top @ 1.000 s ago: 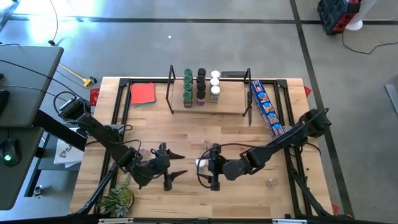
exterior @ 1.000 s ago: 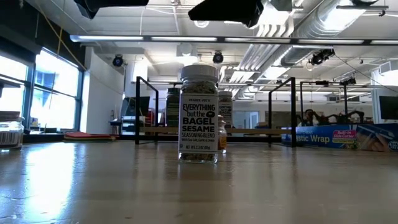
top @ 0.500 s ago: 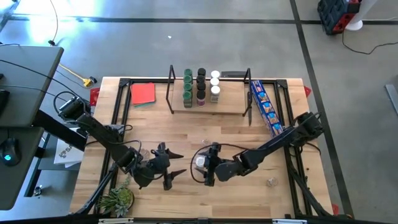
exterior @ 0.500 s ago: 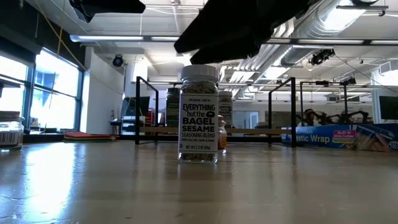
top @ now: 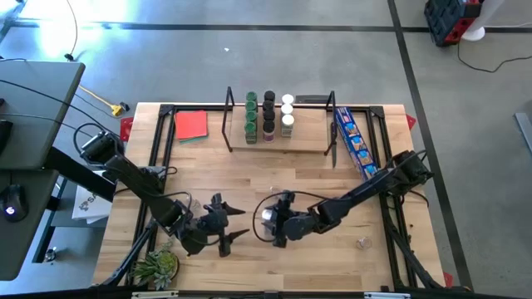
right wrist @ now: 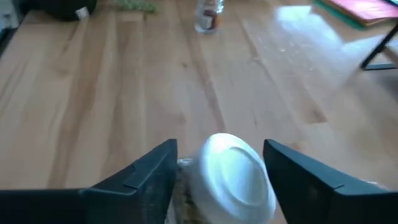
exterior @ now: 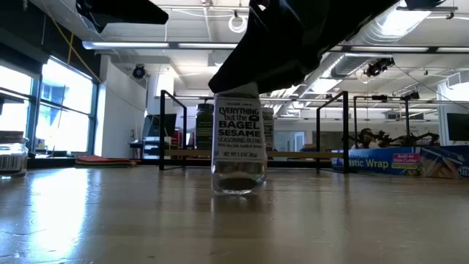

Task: Shelf spices
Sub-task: Put the white seasoning bottle on the shelf aligned with the other white seasoning bottles

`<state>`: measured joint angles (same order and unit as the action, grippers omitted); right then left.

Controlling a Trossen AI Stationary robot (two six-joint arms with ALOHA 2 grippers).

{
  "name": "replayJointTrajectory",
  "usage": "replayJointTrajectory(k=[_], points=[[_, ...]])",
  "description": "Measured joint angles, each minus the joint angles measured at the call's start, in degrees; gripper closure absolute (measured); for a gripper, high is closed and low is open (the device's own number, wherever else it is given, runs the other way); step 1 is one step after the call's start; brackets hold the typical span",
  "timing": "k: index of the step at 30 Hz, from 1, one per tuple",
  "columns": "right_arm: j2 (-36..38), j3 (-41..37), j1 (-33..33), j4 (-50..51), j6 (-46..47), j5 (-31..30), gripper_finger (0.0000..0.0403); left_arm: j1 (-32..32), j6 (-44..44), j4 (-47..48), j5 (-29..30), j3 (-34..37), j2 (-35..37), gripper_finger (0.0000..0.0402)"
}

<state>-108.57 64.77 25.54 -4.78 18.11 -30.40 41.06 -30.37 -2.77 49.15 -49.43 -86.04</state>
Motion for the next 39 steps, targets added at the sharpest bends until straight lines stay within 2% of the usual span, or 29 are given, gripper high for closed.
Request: replayJointTrajectory(k=[9, 12, 15, 19, 23, 27, 30, 35, 39], points=[[1.1, 0.0, 1.0, 0.9, 0.5, 0.4, 0.0194, -0.1, -2.5, -0.1, -1.4, 0.0, -1.3, 0.0135], [4.0, 0.0, 1.9, 5.6, 5.5, 0.3, 0.0194, -1.4, -6.5, 0.0, -8.3, 0.0, -1.4, 0.0135], [7.5, 0.0, 2.7, 14.7, 15.5, 2.2, 0.0194, -3.6, -9.9, -0.2, -16.3, -0.1, -3.4, 0.0135], [8.2, 0.0, 2.5, 27.9, 28.3, 6.4, 0.0195, -7.3, -12.9, 0.0, -21.4, 0.0, -8.9, 0.0145], [4.0, 0.0, 0.3, 28.0, 32.5, 10.3, 0.0209, -12.0, -13.1, -0.6, -27.3, 0.0, -14.7, 0.0177], [0.1, 0.0, -2.7, 22.6, 32.0, 16.3, 0.0247, -16.7, -13.1, -4.2, -33.7, -0.1, -18.4, 0.0226], [-2.2, 0.0, -4.2, 20.5, 30.9, 16.9, 0.0276, -19.6, -11.5, -7.1, -38.9, 0.0, -20.5, 0.0264], [-2.6, 0.0, -5.1, 15.4, 28.2, 16.6, 0.0303, -21.9, -9.6, -9.7, -40.7, 0.1, -21.0, 0.0311], [-2.6, 0.9, -5.1, 16.0, 26.1, 14.8, 0.0309, -22.2, -6.3, -9.9, -41.0, -0.3, -20.0, 0.0333]])
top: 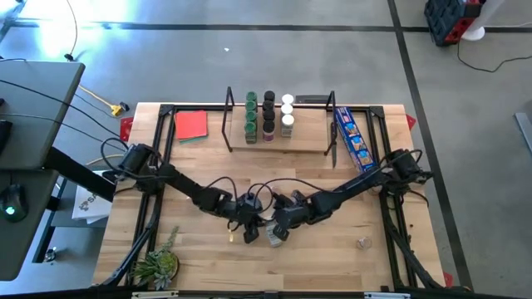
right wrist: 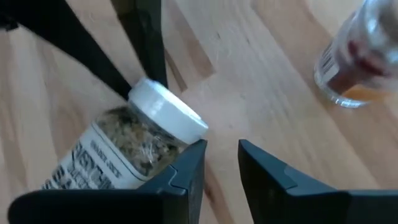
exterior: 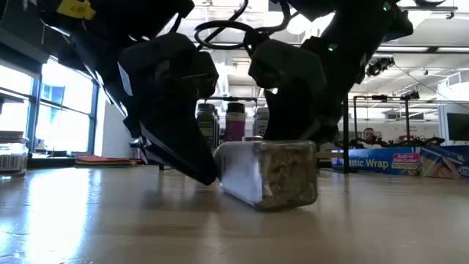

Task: Shelf spices
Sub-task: Put the white seasoning bottle on the shelf aligned with the other white seasoning bottles

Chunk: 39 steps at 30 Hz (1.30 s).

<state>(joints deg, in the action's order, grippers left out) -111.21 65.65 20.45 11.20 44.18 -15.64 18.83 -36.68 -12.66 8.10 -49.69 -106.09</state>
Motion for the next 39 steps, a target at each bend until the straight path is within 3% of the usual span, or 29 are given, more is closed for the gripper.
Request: replayJointTrajectory(k=[4, 10, 20, 29, 39], points=[[0.1, 2.6, 0.5, 3.6, -2.3, -4.1, 0.0309, 1.0, 2.1, 1.5, 2.3, -0.3, 2.4, 0.0341], [0.2, 7.1, 2.5, 9.2, -4.4, -12.8, 0.0309, 4.0, 3.4, 6.7, 11.9, -0.6, 7.6, 0.0342], [0.2, 11.9, 7.7, 14.9, -3.3, -23.0, 0.0309, 8.9, 5.2, 5.6, 21.2, -0.8, 9.9, 0.0342], [0.2, 12.5, 11.2, 20.7, 5.3, -22.2, 0.0309, 9.0, 5.4, 2.4, 25.1, -1.1, 10.0, 0.0342], [0.3, 12.5, 11.8, 23.5, 3.3, -24.6, 0.0309, 10.3, 5.4, 4.3, 24.6, -0.9, 10.1, 0.0342]])
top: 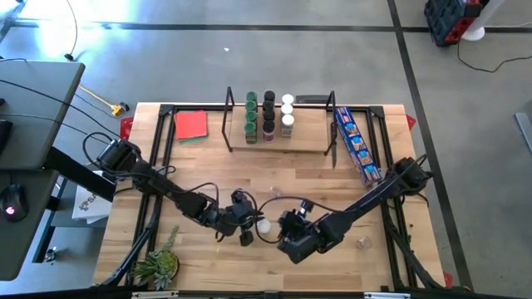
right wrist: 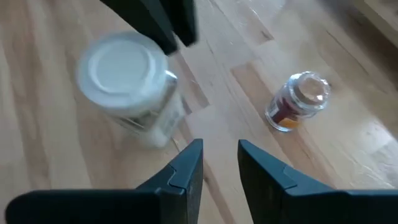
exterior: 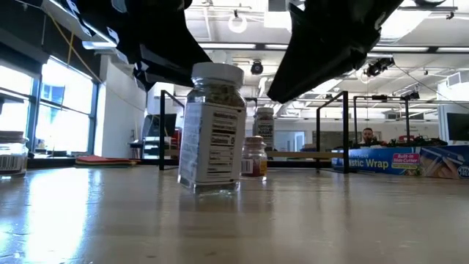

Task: Shelf spices
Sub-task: Put the white seasoning bottle on the shelf aligned with the other white seasoning bottles

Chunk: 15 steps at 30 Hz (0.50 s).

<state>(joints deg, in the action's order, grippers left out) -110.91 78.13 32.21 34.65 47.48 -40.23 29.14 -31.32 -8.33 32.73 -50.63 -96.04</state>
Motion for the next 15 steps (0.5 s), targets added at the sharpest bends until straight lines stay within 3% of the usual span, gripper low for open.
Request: replayJointTrajectory(k=[7, 12, 15], points=[[2.5, 0.0, 1.1, 5.3, -2.8, 2.0, 0.0309, 2.1, -7.1, 11.9, 1.7, 0.1, 2.5, 0.0342], [1.8, -1.5, 1.2, -10.4, -17.8, 21.4, 0.0309, 3.4, -14.9, 17.9, -1.8, 0.2, 1.6, 0.0342], [-0.4, -3.0, -0.5, -19.9, -23.6, 24.9, 0.0309, 3.7, -15.1, 13.7, -7.9, 0.2, -1.4, 0.0342]])
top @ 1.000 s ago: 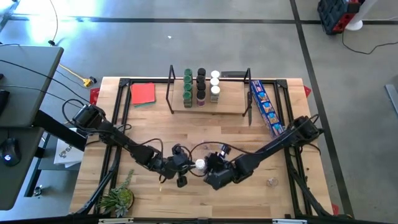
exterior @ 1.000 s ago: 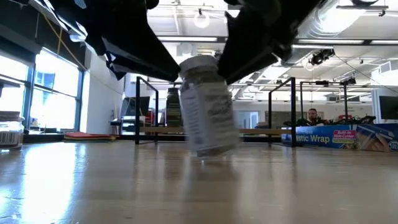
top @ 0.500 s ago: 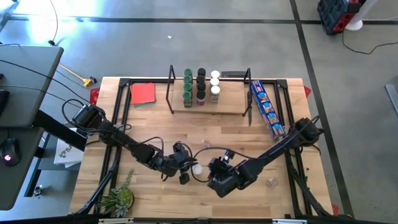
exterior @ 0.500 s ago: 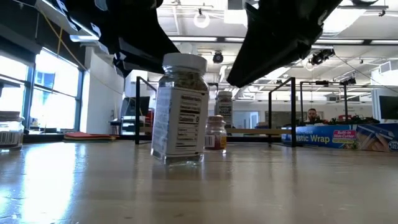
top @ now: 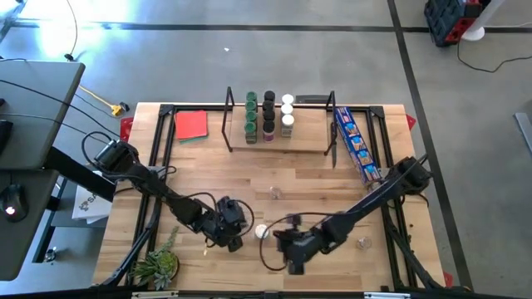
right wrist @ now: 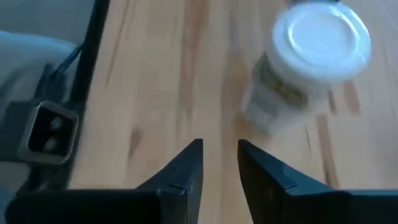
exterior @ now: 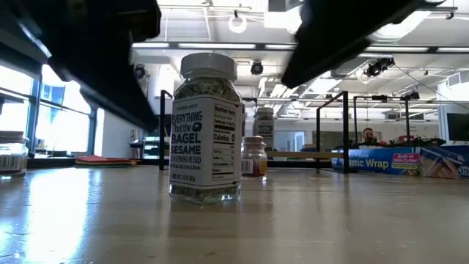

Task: Shelf spices
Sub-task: Put the white seasoning bottle on the shelf aligned with the other white seasoning bottles

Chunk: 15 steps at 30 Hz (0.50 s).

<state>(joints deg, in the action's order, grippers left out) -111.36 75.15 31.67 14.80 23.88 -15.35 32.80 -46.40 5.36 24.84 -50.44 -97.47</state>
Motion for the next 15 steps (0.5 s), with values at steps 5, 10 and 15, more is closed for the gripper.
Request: replayJointTrajectory(k=[5, 10, 15], points=[[-1.9, -0.1, -4.0, -0.3, -0.1, 0.5, 0.0309, -0.5, 2.9, -10.5, -0.5, 0.0, -5.5, 0.0342], [-1.4, -0.1, -6.9, 4.2, 0.4, 0.3, 0.0309, -2.1, 3.5, -11.2, 0.0, 0.0, -6.6, 0.0342], [2.3, -0.1, -6.2, 9.5, 0.4, -0.9, 0.0309, -2.5, 4.5, -9.2, 0.1, 0.0, -4.9, 0.0342]])
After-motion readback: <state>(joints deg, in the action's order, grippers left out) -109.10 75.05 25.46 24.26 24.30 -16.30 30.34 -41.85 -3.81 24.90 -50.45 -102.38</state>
